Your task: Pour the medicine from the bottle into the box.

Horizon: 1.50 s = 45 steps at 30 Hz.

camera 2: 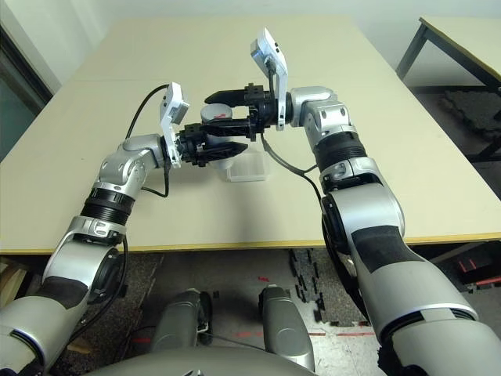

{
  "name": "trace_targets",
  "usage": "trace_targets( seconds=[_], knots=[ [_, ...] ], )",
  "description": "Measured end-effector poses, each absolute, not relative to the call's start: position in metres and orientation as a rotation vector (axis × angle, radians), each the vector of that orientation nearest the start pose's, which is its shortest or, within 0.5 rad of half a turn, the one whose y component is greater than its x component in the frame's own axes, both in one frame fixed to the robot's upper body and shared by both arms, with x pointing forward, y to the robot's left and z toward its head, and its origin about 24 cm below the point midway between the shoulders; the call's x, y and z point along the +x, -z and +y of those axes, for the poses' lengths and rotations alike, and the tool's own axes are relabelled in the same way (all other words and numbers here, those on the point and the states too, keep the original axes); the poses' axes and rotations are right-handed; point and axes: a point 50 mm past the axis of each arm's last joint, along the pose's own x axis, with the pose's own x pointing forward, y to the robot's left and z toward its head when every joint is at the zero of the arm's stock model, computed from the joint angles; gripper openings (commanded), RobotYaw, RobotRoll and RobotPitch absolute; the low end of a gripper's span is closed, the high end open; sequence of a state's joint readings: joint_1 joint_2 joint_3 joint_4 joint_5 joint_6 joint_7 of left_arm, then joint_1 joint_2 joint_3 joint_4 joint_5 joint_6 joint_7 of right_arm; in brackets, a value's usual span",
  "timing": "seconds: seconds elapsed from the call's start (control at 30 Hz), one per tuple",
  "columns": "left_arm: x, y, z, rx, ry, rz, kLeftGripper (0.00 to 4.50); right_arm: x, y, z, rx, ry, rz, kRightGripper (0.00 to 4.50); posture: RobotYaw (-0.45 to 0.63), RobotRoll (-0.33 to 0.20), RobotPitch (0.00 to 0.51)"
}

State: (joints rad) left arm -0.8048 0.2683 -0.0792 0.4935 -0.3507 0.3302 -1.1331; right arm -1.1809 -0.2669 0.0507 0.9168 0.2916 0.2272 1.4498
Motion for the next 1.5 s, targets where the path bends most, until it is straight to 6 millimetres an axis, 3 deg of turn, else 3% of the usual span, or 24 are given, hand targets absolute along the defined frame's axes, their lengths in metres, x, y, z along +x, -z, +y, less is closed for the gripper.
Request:
trace_targets(
  seconds=[0.37, 0.47, 0.6, 0.9, 1.5],
  knots=[
    [0.351, -0.153, 0.104, -0.036, 1.291, 0.056, 2.75, 0.376, -0.213, -0.092, -0.037, -1.551, 0.022, 4.50, -0.18, 0.000, 0.055],
    [0.351, -0.152, 0.104, -0.038, 1.291, 0.057, 2.75, 0.376, -0.212, -0.093, -0.035, -1.552, 0.023, 3.85, -0.18, 0.000, 0.055],
    [0.351, -0.152, 0.104, -0.039, 1.289, 0.057, 2.75, 0.375, -0.212, -0.092, -0.030, -1.562, 0.026, 2.58, -0.18, 0.000, 0.055],
    [0.350, -0.152, 0.104, -0.046, 1.306, 0.062, 2.75, 0.374, -0.212, -0.092, -0.039, -1.590, 0.016, 2.58, -0.18, 0.000, 0.053],
    [0.346, -0.157, 0.103, 0.022, 1.386, 0.035, 2.75, 0.363, -0.218, -0.089, -0.225, -1.707, -0.109, 2.59, -0.15, 0.000, 0.055]
  ],
)
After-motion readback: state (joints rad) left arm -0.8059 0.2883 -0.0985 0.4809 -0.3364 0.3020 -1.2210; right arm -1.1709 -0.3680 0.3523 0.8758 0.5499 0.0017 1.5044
